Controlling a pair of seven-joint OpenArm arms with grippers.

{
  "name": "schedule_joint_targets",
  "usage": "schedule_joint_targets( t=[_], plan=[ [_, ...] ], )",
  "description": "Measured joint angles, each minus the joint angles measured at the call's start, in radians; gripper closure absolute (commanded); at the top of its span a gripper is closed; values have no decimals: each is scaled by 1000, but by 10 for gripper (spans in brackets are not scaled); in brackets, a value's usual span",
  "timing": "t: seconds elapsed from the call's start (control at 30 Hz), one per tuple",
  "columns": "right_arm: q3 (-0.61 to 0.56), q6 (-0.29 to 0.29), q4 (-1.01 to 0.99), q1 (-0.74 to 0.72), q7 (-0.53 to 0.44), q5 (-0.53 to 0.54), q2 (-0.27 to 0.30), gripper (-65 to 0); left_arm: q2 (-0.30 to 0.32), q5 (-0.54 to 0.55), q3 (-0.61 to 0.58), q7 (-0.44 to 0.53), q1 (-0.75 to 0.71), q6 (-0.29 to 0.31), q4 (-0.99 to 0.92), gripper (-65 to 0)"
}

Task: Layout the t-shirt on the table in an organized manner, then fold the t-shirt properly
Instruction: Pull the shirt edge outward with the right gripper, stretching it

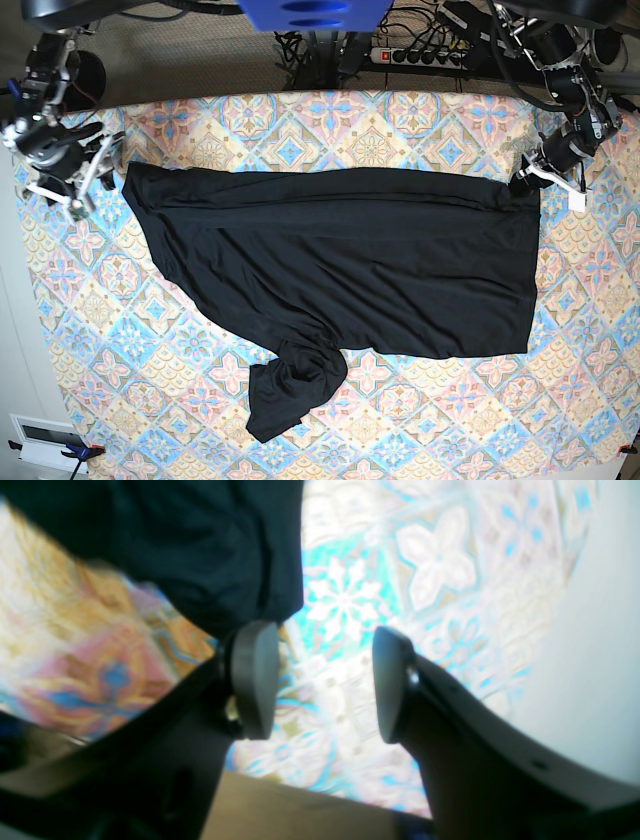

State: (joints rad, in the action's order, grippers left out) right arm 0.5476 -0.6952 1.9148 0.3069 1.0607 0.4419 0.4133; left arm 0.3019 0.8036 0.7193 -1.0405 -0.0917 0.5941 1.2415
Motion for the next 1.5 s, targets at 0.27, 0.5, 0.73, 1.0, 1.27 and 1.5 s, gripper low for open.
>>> schedule_joint_targets(
  t=[0.27, 0.5, 0.73, 1.0, 1.27, 1.5],
  plan=[
    [57, -1, -255, -12, 69, 301, -7, -289, 0, 0, 0, 0, 0, 0, 0, 0],
    [56, -1, -426, -119, 48, 376, -9, -289, 0, 0, 0, 0, 0, 0, 0, 0],
    [56, 0, -536, -161, 51, 378, -11, -290, 0, 0, 0, 0, 0, 0, 0, 0],
    [56, 0, -563, -158, 62, 375, -40, -290, 0, -1, 0, 0, 0, 0, 0, 0],
    [56, 0, -563, -159, 57, 378, -66, -290, 13, -5, 0, -1, 0, 0, 0, 0],
    [57, 0, -563, -161, 48, 378, -79, -289, 17, -11, 0, 4, 0, -4, 0, 0]
  ],
)
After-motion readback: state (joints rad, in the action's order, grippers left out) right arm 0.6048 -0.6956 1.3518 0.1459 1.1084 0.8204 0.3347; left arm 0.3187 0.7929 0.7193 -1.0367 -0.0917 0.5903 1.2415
